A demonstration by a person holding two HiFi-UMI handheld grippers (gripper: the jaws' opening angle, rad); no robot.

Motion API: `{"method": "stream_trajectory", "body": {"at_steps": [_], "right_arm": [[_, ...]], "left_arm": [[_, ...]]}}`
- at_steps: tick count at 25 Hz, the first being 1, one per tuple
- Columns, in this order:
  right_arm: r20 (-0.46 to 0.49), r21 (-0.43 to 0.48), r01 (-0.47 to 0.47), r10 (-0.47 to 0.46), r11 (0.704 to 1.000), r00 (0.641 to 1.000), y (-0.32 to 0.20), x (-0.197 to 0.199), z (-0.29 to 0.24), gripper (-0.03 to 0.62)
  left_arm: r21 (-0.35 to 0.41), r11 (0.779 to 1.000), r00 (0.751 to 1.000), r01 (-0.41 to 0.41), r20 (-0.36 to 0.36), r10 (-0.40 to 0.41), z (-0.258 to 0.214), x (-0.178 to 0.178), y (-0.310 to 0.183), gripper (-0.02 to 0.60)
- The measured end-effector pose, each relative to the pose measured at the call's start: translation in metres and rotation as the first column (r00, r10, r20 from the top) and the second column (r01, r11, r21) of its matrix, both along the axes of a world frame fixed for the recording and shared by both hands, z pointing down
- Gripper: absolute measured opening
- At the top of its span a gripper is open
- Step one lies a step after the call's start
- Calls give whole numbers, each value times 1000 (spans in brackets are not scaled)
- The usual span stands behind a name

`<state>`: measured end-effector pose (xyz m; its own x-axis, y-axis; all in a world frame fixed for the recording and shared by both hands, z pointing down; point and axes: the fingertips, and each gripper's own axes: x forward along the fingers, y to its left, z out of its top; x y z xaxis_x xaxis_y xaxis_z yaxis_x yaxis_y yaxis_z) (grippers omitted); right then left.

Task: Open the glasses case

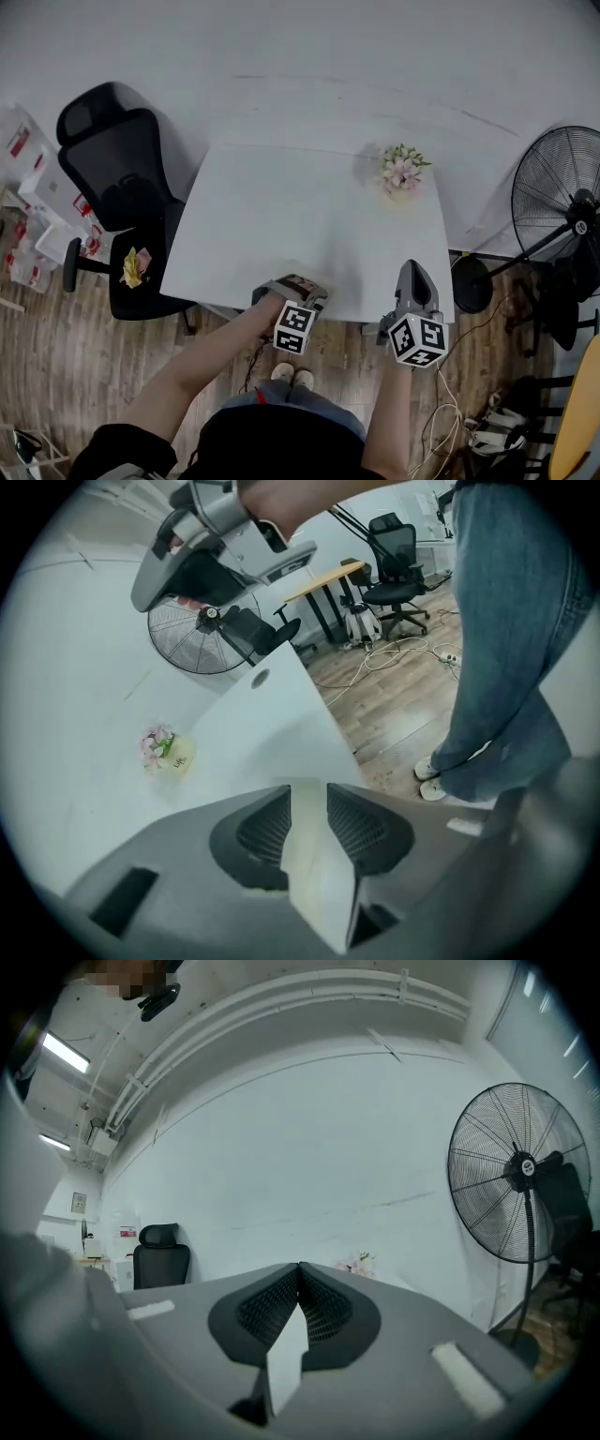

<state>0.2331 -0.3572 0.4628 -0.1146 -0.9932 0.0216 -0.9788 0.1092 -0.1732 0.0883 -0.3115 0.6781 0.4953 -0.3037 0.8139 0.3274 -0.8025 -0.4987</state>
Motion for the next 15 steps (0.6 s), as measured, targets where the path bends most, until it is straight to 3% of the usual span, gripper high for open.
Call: {"method": "stream_trajectory", "body": {"at_steps": [15], "right_arm": [[-2, -2, -4, 4, 1000, 1000, 6, 4, -1, 11]], "left_arm": [[66, 997, 999, 44, 24, -46, 14, -4, -13, 102]]}}
